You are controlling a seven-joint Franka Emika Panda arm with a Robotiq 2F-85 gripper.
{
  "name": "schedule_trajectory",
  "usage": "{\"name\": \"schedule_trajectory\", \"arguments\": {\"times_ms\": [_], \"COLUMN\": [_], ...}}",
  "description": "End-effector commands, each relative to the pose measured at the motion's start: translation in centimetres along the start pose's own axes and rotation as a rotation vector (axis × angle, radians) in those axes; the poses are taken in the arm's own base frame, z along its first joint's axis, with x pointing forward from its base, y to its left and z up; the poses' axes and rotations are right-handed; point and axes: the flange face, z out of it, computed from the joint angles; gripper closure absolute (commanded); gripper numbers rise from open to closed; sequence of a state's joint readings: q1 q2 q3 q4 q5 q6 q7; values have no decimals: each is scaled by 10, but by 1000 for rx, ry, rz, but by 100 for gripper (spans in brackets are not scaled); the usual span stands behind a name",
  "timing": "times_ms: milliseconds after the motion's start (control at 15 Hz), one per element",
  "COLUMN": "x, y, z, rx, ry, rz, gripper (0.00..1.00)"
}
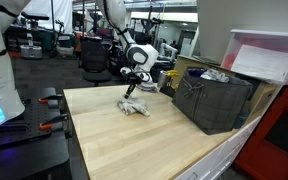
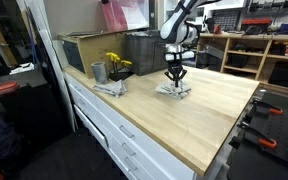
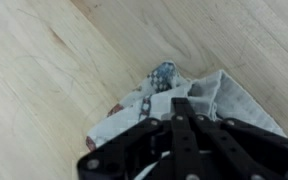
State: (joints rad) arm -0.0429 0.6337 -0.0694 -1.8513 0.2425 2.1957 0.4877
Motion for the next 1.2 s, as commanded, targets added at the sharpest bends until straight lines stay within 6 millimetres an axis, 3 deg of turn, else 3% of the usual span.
{"name": "schedule_trajectory", "arguments": {"times_ms": [0,533,867,1133], "x": [-12,0,20,22], "y": [9,-2,-9,-8], "z": [1,17,38,51], "rx": [-15,7,12,-9], "ry": [-84,-22,48,48], "rz": [-42,-46,-30,-34], "gripper": [100,100,100,100]}}
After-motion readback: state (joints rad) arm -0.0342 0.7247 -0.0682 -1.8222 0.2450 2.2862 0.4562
